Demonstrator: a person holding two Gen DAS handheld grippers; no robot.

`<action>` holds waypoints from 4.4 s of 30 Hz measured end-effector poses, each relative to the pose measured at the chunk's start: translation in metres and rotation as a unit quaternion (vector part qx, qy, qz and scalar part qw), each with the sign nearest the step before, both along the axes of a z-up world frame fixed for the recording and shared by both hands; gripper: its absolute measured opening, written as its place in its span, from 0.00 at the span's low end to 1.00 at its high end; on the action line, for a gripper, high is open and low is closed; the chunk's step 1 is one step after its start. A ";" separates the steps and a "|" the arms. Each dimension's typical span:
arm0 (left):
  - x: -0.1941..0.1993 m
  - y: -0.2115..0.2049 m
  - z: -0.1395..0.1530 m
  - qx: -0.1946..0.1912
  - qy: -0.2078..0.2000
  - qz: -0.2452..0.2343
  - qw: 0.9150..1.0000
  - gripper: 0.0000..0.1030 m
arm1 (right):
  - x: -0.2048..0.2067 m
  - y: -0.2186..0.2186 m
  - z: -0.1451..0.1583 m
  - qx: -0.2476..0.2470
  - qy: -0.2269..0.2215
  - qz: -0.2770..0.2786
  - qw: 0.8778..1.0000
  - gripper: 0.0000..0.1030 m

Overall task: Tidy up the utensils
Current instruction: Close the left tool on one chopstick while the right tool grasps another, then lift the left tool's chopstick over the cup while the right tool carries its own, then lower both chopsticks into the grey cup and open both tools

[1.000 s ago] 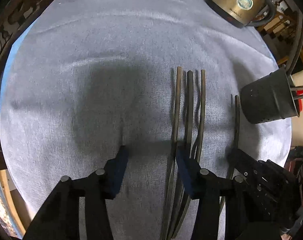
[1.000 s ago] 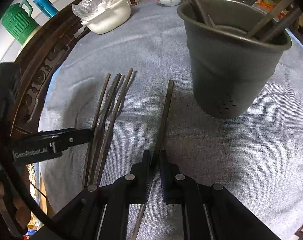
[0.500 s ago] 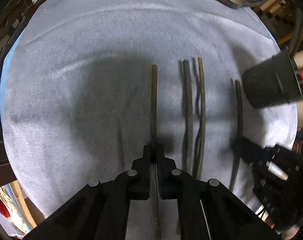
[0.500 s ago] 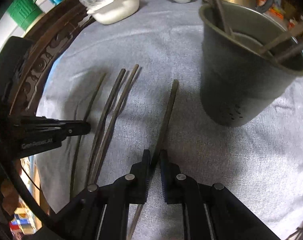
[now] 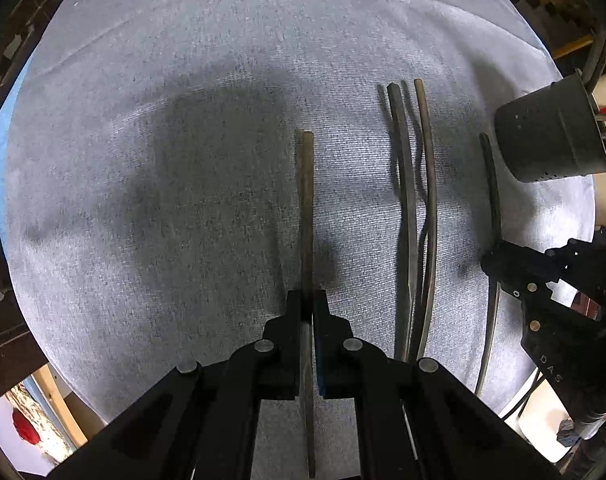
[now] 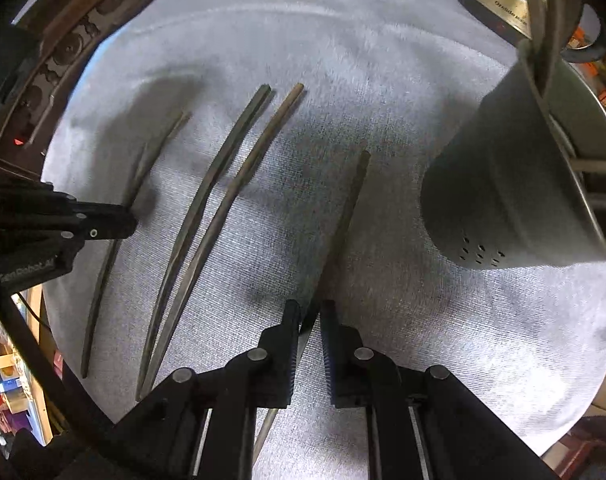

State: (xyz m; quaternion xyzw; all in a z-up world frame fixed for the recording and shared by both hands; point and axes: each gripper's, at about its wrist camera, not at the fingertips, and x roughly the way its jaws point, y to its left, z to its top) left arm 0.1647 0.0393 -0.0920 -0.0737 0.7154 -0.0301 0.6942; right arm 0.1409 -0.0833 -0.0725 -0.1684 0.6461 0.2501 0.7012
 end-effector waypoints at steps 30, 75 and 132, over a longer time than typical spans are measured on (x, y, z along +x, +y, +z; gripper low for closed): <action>-0.096 0.040 0.101 0.042 -0.396 0.157 0.904 0.05 | -0.090 -0.097 0.104 0.220 -0.382 -0.197 0.876 0.06; -0.208 0.039 0.116 0.033 -0.466 0.176 0.867 0.06 | -0.160 -0.160 0.100 0.230 -0.410 -0.251 0.846 0.07; -0.111 -0.011 0.200 -0.069 -0.511 0.162 0.841 0.05 | -0.119 -0.188 0.189 0.325 -0.453 -0.268 0.786 0.06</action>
